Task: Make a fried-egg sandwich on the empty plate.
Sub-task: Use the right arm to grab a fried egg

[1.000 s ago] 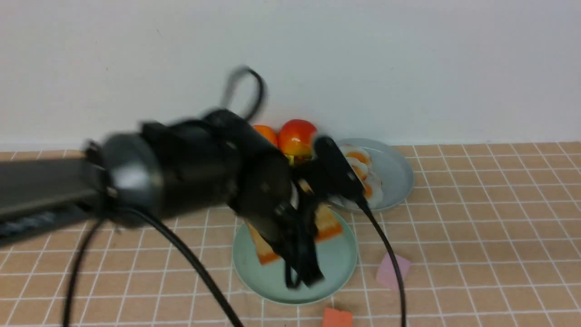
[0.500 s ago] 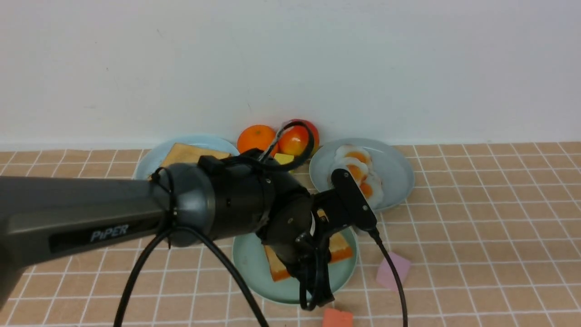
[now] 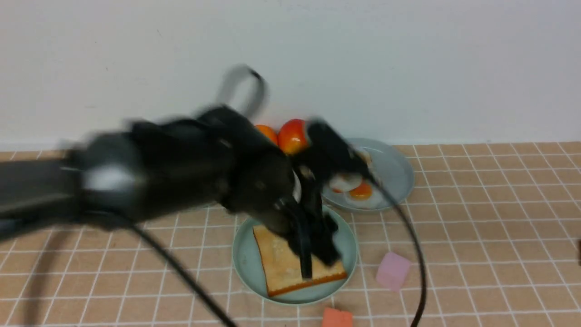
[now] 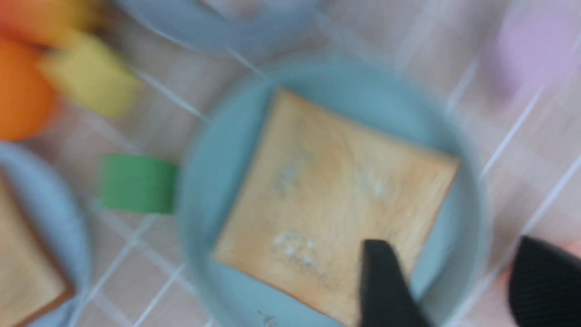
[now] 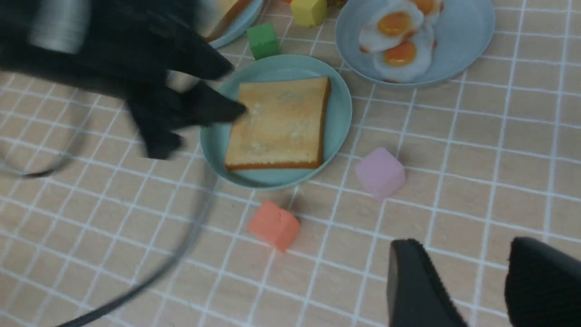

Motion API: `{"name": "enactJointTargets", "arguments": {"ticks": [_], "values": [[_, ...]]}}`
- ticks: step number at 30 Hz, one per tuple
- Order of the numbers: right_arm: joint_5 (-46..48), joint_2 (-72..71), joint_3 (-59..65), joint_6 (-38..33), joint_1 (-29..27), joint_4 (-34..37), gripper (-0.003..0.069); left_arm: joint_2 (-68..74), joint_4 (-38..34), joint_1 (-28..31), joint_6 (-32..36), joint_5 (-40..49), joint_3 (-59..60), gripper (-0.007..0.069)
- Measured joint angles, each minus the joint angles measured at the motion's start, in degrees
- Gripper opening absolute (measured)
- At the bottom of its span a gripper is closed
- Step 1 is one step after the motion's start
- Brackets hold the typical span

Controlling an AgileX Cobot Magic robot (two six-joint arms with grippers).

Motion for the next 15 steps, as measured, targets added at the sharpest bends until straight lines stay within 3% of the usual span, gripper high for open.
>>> {"name": "enactJointTargets", "arguments": {"ticks": [2,4,6,11,15], "values": [[-2.4,4.1,0.0,0.0,0.0,2.3,0.0305,-4.7,0.0,0.3,-3.9,1.4,-0.1,0.0243],[-5.7,10.5,-0.8,-1.6,0.0,6.2,0.0305,-11.5,0.1,1.3,-7.3,2.7,0.6,0.0074],[-7.8,17.4,-2.3,-4.4,0.0,9.7,0.0305,-17.4,0.3,1.7,-8.5,2.7,2.7,-0.0008],[-10.3,33.7,-8.3,-12.6,0.0,19.2,0.0305,-31.0,-2.6,1.9,-9.1,-1.8,13.6,-0.0013],[-11.1,43.2,-13.4,-14.1,0.1,22.9,0.0305,-39.3,-5.5,1.9,-9.2,-5.8,21.6,-0.0013]]}}
